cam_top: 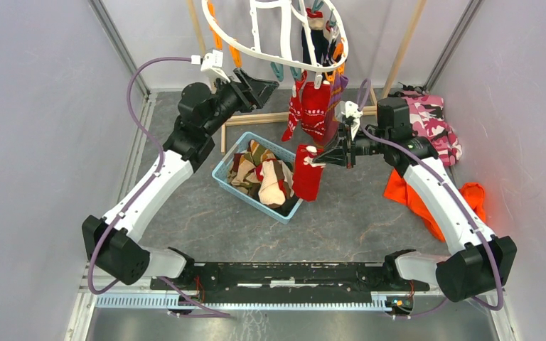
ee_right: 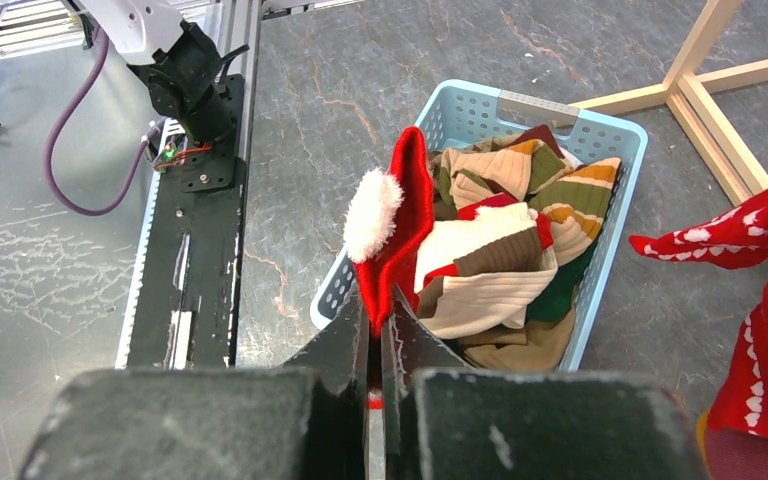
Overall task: Clip the socks to the hanger
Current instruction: Open the clamp at the hanger, then clamp the sock onto the hanger.
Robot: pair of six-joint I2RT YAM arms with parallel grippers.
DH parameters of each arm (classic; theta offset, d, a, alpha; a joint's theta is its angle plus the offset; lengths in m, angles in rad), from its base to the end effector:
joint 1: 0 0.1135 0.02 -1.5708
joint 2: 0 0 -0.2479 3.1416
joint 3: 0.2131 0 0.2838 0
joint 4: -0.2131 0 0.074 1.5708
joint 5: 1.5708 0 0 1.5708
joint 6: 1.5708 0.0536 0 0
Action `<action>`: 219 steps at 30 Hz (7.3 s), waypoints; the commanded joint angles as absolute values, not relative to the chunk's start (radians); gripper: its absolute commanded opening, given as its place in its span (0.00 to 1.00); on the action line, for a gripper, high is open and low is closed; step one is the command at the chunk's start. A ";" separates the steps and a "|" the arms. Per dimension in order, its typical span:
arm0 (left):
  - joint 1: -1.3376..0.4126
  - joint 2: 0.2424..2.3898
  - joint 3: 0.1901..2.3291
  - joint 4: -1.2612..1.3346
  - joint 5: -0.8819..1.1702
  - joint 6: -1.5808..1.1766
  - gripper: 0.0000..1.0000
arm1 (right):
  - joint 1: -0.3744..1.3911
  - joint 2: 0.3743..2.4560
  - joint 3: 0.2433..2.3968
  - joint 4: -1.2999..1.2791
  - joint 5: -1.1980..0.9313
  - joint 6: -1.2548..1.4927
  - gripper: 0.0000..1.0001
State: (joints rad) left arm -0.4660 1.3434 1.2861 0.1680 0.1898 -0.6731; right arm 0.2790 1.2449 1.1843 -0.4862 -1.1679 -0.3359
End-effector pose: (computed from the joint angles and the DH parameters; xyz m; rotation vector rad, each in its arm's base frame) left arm 0.3263 -0.1754 0.4130 0.0037 1.5538 -1.0548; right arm 0.2770 0.1307 0.3421 -1.1957 1.5311 1.1738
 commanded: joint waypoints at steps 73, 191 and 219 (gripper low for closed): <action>-0.568 1.567 1.465 0.421 -0.081 -0.373 0.52 | 0.274 1.267 1.248 -0.480 -1.184 -0.327 0.00; -0.721 1.590 1.726 -0.122 -0.425 -0.565 0.02 | 0.615 1.543 1.680 -0.266 -0.088 -0.138 0.00; -0.704 1.584 1.712 -0.132 -0.405 -0.638 0.02 | 0.616 1.558 1.750 -0.272 -0.161 -0.320 0.00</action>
